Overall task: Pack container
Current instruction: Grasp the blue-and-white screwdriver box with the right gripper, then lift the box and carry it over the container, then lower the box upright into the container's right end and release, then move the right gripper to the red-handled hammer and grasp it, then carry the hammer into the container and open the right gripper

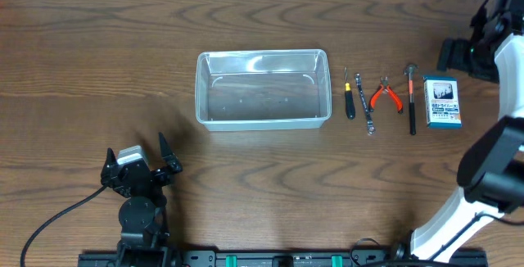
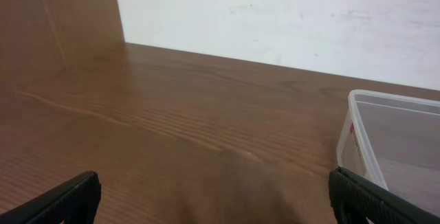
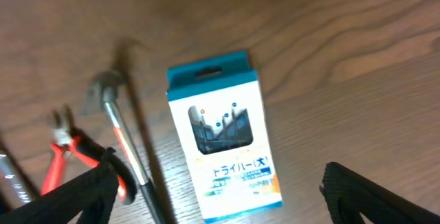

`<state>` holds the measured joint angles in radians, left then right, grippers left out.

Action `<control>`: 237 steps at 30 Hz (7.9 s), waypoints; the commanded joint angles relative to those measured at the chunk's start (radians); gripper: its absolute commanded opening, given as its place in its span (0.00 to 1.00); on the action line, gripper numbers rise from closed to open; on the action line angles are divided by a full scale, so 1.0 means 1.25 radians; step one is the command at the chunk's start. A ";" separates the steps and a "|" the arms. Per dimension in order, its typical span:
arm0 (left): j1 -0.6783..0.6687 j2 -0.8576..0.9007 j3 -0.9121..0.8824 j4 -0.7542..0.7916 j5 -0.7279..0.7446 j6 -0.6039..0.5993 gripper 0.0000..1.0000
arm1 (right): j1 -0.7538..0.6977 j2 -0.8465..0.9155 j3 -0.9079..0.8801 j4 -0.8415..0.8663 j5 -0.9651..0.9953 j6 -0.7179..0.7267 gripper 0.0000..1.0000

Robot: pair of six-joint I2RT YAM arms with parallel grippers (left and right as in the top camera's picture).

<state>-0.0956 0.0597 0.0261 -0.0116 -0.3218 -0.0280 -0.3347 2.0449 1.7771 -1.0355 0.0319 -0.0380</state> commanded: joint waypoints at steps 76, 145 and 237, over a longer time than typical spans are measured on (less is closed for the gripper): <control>-0.002 -0.002 -0.018 -0.023 -0.016 0.001 0.98 | 0.741 -0.059 0.007 0.200 0.066 -0.093 0.41; -0.002 -0.002 -0.018 -0.023 -0.016 0.001 0.98 | 0.175 -0.110 -0.005 -0.037 0.091 0.172 0.89; -0.002 -0.002 -0.018 -0.023 -0.016 0.001 0.98 | 0.777 0.157 0.018 0.402 -0.130 -0.716 0.26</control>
<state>-0.0956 0.0597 0.0261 -0.0116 -0.3218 -0.0280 0.6376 2.2234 1.7958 -0.5533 -0.1158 -1.0424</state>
